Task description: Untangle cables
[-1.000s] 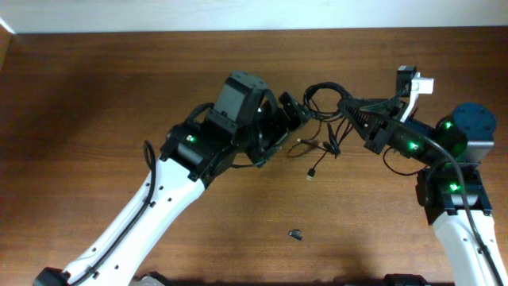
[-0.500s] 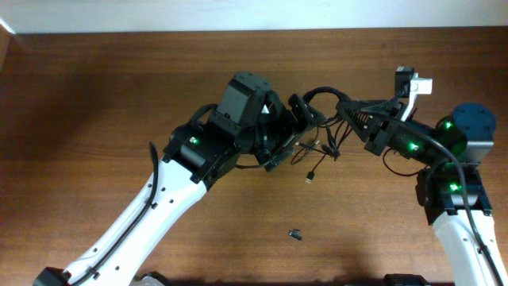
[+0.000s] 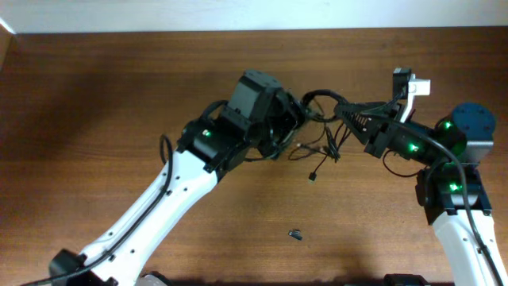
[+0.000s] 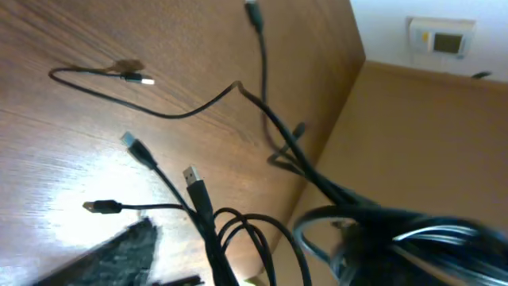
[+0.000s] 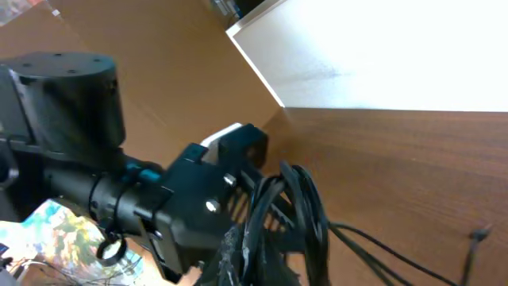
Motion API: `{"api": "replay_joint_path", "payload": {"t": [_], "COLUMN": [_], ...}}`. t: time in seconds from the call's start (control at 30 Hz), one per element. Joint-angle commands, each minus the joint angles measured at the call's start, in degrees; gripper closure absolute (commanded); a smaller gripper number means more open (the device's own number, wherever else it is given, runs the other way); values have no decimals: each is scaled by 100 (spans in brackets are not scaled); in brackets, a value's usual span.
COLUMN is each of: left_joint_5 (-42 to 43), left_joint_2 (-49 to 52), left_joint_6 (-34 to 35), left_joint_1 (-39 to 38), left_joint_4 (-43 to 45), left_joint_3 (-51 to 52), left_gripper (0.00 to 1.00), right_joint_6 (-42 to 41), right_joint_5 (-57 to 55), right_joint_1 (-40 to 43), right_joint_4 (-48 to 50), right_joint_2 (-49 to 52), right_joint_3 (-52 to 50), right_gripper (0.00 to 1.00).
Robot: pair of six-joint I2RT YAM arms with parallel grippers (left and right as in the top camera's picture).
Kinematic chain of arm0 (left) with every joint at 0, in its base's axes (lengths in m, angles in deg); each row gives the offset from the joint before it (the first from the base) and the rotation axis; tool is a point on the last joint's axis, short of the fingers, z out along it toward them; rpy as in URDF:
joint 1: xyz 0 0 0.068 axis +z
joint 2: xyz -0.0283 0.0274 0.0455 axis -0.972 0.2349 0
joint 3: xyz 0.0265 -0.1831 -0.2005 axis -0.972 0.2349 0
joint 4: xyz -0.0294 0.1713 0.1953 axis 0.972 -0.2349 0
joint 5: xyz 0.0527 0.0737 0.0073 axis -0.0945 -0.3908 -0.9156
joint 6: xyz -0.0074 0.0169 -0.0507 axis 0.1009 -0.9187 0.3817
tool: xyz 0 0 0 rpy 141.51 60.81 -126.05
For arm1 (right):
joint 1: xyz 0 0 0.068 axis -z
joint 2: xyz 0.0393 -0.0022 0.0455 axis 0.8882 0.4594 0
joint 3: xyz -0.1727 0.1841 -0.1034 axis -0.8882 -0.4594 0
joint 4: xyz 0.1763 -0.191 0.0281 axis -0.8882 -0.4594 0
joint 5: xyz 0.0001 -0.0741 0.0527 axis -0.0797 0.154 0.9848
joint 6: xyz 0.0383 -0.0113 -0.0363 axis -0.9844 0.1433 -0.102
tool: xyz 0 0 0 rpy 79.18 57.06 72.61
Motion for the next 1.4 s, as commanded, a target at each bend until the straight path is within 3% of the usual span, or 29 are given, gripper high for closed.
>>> {"api": "replay_joint_path", "payload": {"t": [0.0,0.17,0.5,0.57,0.7,0.73,0.93,1.0,1.2,1.37], "left_joint_5": [48,46,-17,-15,-17,-20,-17,-17,-39,-37], "left_joint_2": [87,87,87,87,87,87,87,85,-87,-216], "left_joint_6": [70,70,68,68,66,66,17,-289,-2813,-4527], "left_joint_1": [-17,-17,-28,-28,-28,-28,-28,-22,304,490], "left_joint_4": [28,284,664,758,811,815,815,817,813,925], "left_joint_3": [-46,-46,-46,-46,-46,-46,-46,-46,-46,-46], "left_gripper": [32,51,56,64,95,99,100,100,100,100], "right_joint_6": [46,-98,-844,-844,-844,-844,-839,-835,-514,-278], "right_joint_5": [166,334,509,509,527,529,568,564,52,-214], "right_joint_1": [15,15,15,15,15,15,17,22,28,28], "right_joint_4": [63,96,341,341,341,341,341,341,153,-302], "right_joint_2": [-70,-72,-70,-72,-70,-72,-70,-70,-24,284], "right_joint_3": [61,61,61,61,61,61,61,61,61,61], "right_gripper": [96,96,96,96,96,96,96,96,96,96]}}
